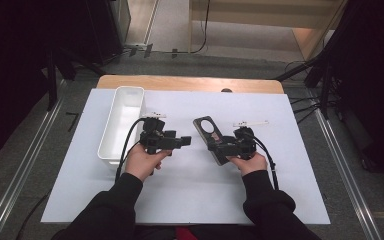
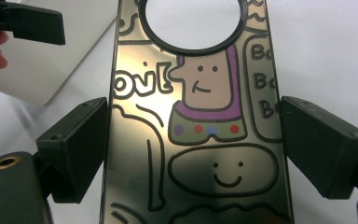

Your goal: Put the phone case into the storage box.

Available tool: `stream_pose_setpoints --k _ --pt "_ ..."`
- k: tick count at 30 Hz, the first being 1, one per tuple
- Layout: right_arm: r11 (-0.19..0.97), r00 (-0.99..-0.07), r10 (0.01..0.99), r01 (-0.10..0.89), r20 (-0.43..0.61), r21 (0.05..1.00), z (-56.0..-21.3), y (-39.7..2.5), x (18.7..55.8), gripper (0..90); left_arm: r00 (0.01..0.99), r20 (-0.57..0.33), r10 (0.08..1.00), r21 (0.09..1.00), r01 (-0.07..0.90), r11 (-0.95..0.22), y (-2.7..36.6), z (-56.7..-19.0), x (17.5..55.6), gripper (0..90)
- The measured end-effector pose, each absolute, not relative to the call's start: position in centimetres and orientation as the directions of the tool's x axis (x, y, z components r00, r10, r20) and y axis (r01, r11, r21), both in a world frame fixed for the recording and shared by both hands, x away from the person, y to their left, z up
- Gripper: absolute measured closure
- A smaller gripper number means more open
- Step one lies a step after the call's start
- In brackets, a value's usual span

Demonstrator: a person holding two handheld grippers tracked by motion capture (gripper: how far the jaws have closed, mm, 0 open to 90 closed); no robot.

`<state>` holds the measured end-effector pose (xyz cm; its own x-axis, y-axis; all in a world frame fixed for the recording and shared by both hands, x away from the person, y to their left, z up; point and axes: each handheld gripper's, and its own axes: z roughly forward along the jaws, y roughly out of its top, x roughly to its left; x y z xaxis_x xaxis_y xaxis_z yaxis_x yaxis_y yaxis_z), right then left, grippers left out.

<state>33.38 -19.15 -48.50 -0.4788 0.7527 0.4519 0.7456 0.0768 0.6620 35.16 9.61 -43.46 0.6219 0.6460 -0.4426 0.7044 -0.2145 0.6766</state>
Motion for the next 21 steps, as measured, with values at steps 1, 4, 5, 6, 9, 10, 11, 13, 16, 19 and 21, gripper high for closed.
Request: stream_pose_setpoints --k 1,4,5,6,9,10,11,13,16,19,21 --pt "0.074 -0.477 0.754 0.745 0.452 0.663 -48.5 -19.1 33.3 11.0 0.619 -0.442 0.649 0.674 0.707 -0.215 9.6 -43.4 35.2 24.1" --pt "0.069 -0.471 0.758 0.745 0.451 0.663 -48.6 -18.9 33.2 11.0 0.612 -0.446 0.652 0.673 0.71 -0.206 9.4 -43.5 35.4 24.1" --pt "0.068 -0.47 0.76 0.745 0.449 0.664 -48.6 -18.9 33.2 11.0 0.608 -0.45 0.654 0.672 0.713 -0.201 9.3 -43.4 35.5 24.1" --pt "0.064 -0.467 0.761 0.745 0.45 0.664 -48.7 -18.9 33.1 11.0 0.608 -0.448 0.655 0.67 0.714 -0.204 9.3 -43.4 35.6 24.1" --pt "0.054 -0.457 0.766 0.746 0.451 0.664 -48.7 -18.8 32.9 11.0 0.603 -0.452 0.657 0.67 0.716 -0.196 9.1 -43.4 35.9 24.1" --pt "0.05 -0.455 0.767 0.745 0.452 0.665 -48.7 -18.8 32.9 11.0 0.598 -0.46 0.656 0.67 0.719 -0.186 9.1 -43.4 36.0 24.2" --pt "0.048 -0.454 0.768 0.744 0.452 0.667 -48.7 -18.8 32.9 11.0 0.596 -0.463 0.656 0.669 0.721 -0.183 9.1 -43.4 36.1 24.6" --pt "0.042 -0.452 0.768 0.742 0.454 0.669 -48.8 -18.8 32.8 11.0 0.593 -0.463 0.659 0.67 0.721 -0.178 9.0 -43.4 36.2 26.5" --pt "0.036 -0.447 0.773 0.739 0.451 0.672 -48.8 -18.8 32.7 11.0 0.585 -0.467 0.663 0.664 0.727 -0.174 8.8 -43.6 36.4 26.5" --pt "0.023 -0.437 0.776 0.741 0.456 0.671 -48.8 -18.6 32.6 11.0 0.58 -0.47 0.665 0.656 0.734 -0.176 8.5 -43.6 36.6 26.5" --pt "0.027 -0.44 0.775 0.74 0.454 0.672 -48.8 -18.4 32.6 11.0 0.578 -0.473 0.665 0.655 0.735 -0.174 8.4 -43.5 36.8 26.5"
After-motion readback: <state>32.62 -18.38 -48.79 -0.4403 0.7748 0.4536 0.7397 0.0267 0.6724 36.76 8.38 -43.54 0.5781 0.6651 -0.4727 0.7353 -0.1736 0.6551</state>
